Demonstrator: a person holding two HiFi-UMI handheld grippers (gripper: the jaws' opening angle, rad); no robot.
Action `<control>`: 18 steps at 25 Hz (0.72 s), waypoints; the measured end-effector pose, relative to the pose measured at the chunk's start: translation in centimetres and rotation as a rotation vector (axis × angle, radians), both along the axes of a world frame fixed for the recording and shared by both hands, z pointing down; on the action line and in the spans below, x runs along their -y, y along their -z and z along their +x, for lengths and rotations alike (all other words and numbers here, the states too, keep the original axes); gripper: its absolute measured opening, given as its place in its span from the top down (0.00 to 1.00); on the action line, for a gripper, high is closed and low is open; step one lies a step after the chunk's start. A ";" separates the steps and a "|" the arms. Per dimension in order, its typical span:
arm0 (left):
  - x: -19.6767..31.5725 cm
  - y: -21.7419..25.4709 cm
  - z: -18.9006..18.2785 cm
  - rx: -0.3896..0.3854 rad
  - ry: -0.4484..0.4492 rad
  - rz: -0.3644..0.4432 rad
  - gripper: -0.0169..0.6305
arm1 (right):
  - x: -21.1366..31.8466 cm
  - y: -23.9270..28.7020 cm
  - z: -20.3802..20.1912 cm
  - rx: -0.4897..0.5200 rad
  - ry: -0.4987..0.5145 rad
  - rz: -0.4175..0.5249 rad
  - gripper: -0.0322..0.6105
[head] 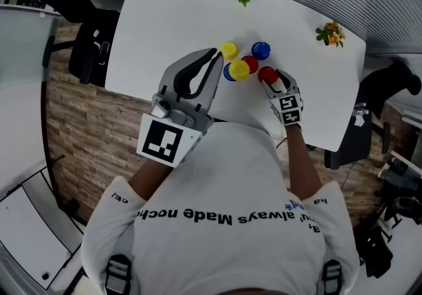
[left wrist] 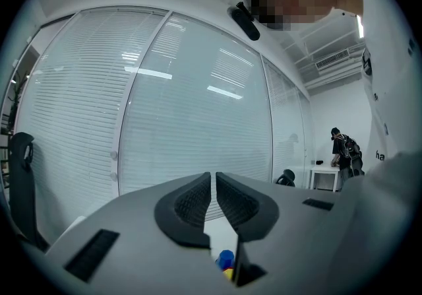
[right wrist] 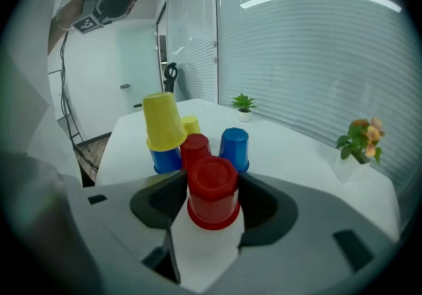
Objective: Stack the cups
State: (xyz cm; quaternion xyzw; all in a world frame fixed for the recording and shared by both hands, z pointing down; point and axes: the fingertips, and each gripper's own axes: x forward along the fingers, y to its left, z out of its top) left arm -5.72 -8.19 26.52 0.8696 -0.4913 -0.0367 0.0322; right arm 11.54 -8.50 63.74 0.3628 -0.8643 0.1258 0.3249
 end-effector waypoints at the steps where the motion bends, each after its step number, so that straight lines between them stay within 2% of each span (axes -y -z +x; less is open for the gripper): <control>1: 0.0 0.0 0.0 0.000 -0.001 -0.001 0.92 | -0.1 0.3 0.0 0.002 -0.002 0.003 0.55; 18: -0.2 0.3 0.6 -0.015 -0.008 0.012 0.92 | 0.7 5.9 -0.6 0.034 0.011 0.086 0.55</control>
